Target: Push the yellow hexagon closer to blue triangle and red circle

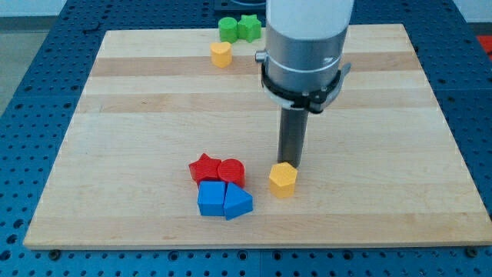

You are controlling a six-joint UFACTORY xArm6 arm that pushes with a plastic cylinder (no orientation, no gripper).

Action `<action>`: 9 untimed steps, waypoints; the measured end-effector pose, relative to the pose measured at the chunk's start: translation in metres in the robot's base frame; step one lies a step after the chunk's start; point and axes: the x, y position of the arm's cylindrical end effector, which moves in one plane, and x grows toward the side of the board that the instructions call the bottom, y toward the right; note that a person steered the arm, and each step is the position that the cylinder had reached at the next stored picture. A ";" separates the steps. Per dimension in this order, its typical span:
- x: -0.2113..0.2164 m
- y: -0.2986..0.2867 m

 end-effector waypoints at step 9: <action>0.022 0.104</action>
